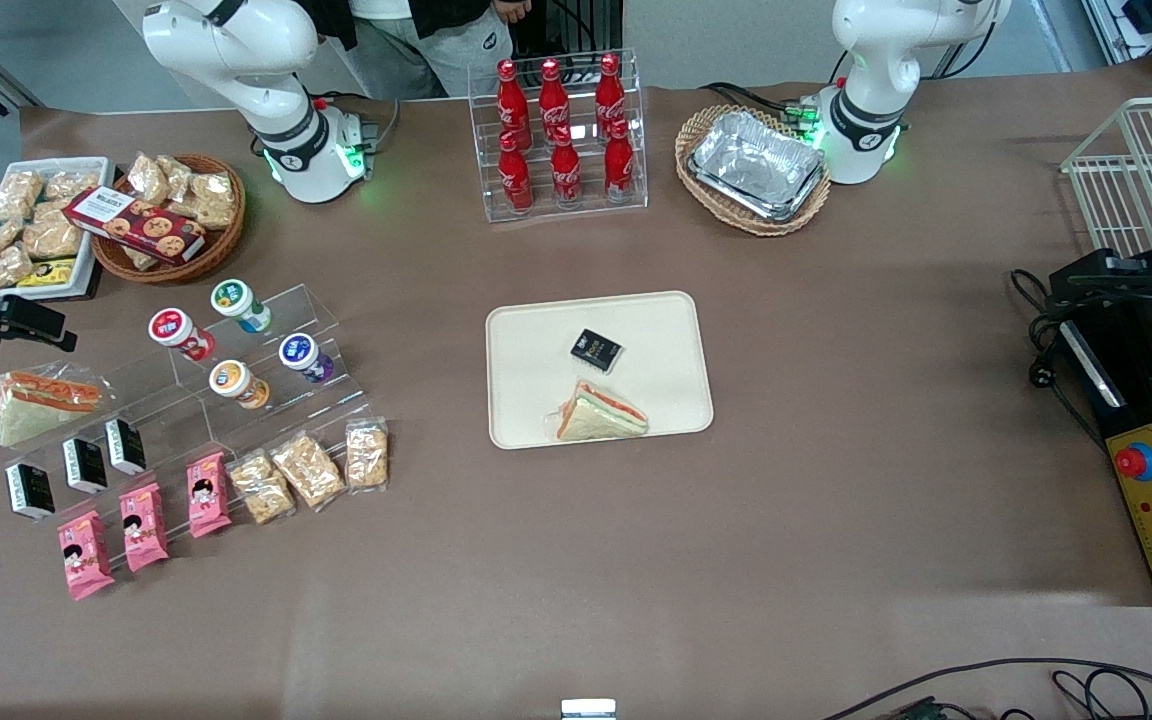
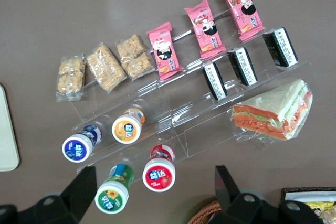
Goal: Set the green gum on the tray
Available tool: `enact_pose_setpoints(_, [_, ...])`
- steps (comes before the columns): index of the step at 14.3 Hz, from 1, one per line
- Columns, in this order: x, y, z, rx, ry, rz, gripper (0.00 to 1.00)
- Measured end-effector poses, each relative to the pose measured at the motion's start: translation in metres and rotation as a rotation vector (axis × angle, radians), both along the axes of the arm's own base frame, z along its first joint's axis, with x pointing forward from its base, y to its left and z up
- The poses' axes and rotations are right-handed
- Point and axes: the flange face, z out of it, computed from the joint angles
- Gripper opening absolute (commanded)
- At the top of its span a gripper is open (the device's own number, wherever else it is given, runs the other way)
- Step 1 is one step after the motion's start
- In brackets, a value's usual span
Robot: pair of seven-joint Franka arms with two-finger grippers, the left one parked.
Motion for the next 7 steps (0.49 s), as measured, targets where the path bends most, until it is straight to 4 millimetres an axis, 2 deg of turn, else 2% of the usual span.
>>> enact_pose_setpoints(7, [-0.006, 0.016, 0.002, 0.009, 0.036, 0.029, 1.00])
